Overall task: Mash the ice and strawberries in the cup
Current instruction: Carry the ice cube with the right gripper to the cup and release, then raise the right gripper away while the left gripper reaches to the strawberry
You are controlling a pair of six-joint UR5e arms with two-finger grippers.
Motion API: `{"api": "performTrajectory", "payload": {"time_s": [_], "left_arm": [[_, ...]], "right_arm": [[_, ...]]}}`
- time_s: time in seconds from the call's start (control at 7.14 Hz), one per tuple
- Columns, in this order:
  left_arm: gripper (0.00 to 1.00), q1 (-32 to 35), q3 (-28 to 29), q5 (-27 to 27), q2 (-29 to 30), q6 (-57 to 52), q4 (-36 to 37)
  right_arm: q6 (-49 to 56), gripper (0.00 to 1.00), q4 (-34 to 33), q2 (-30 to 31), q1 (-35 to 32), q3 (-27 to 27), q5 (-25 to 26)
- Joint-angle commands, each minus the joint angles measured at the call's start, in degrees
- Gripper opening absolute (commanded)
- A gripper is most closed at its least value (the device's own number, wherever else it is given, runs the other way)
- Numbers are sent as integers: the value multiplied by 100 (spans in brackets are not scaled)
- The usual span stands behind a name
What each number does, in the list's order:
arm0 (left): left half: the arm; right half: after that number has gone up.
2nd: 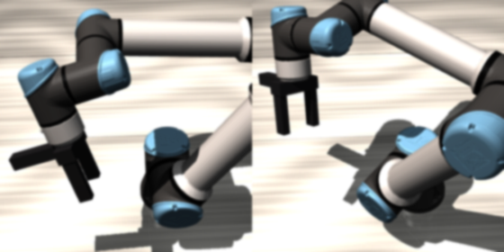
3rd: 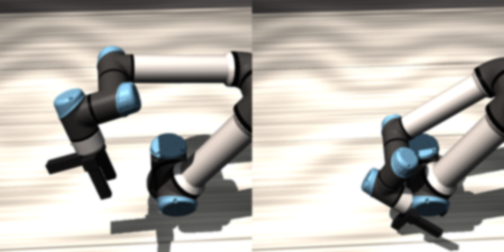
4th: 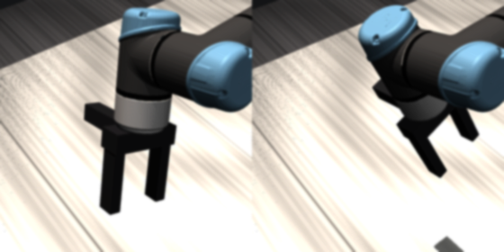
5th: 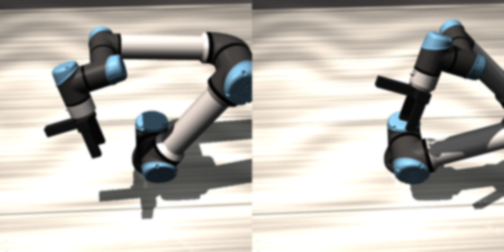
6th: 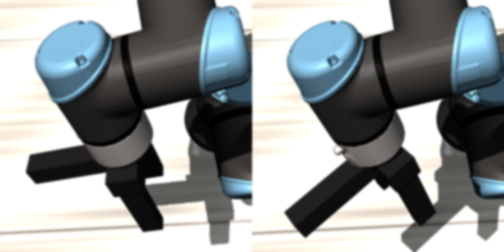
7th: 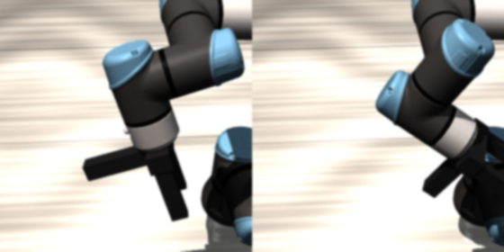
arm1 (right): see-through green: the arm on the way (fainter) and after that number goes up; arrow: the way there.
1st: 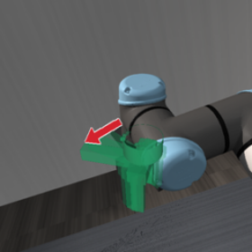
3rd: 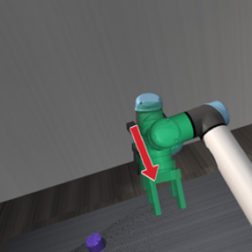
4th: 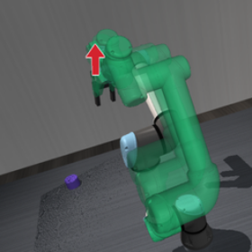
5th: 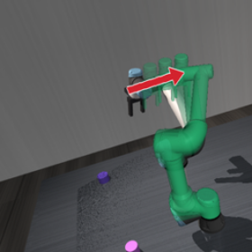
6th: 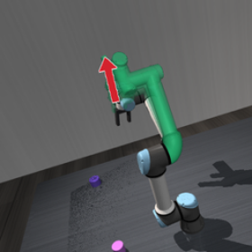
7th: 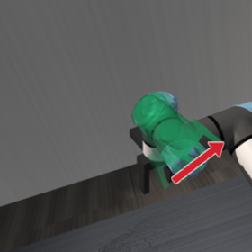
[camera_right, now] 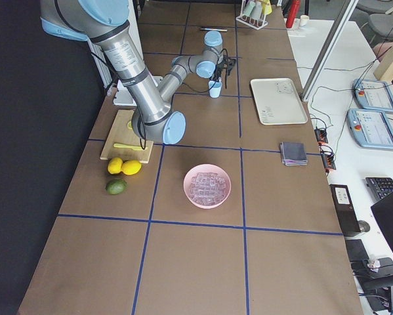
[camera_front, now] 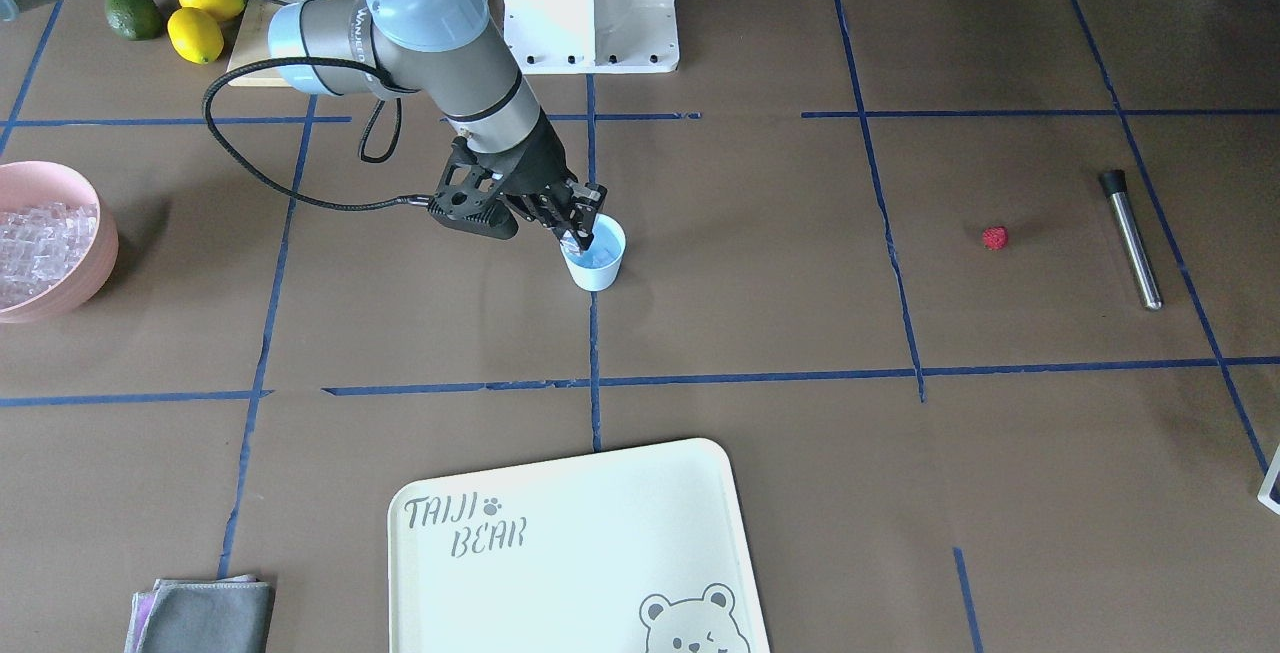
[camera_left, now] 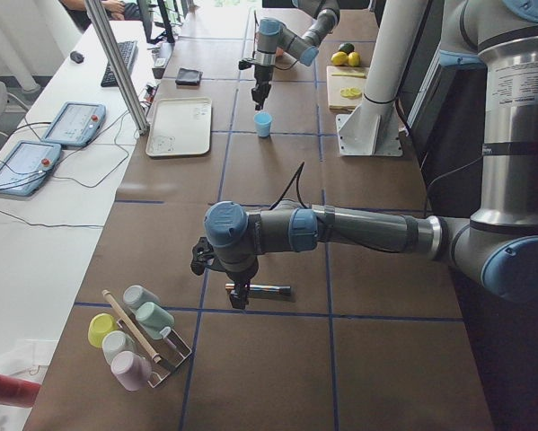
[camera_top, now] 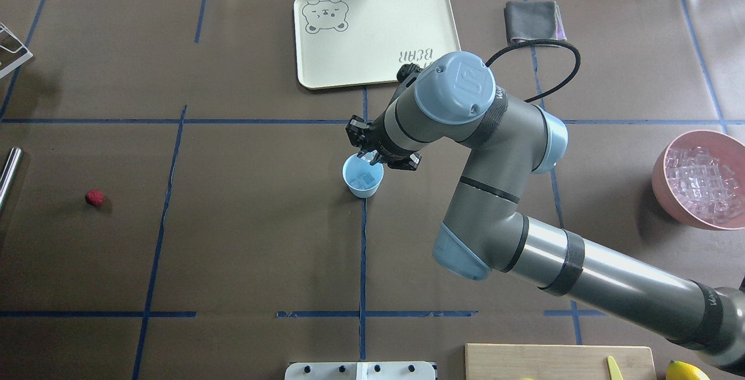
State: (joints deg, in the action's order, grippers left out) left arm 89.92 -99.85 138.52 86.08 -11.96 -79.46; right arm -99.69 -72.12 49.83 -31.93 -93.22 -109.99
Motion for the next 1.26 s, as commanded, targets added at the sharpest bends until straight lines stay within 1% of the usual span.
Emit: {"api": "performTrajectory", "payload": {"time_s": [0.0, 0.14, 0.42, 0.56, 0.7, 0.84, 0.98, 1.12], "left_arm": [[100, 0, -8, 0, 5, 10, -8], [100, 0, -8, 0, 5, 10, -8], [100, 0, 1, 9, 5, 1, -52], [100, -105, -43, 0, 40, 1, -235], [100, -436, -26, 0, 32, 44, -776], [100, -736, -78, 17, 40, 828, -1034], [100, -1365, -174, -43, 6, 1662, -1698], [100, -1754, -175, -61, 5, 2602, -2296]], "right_arm": [[-7, 60, -12, 9, 47, 23, 22], [-7, 69, -4, 1, 47, 32, 22], [-51, 98, -30, 9, 47, 14, 13], [-33, 99, -47, 140, -223, -273, -257], [36, 99, -265, 585, -774, -754, -964], [472, 99, -346, 1164, -1562, -1220, -1746], [1268, 99, -346, 1648, -2153, -1521, -2250], [2007, 99, -346, 2219, -2551, -1750, -2394]]}}
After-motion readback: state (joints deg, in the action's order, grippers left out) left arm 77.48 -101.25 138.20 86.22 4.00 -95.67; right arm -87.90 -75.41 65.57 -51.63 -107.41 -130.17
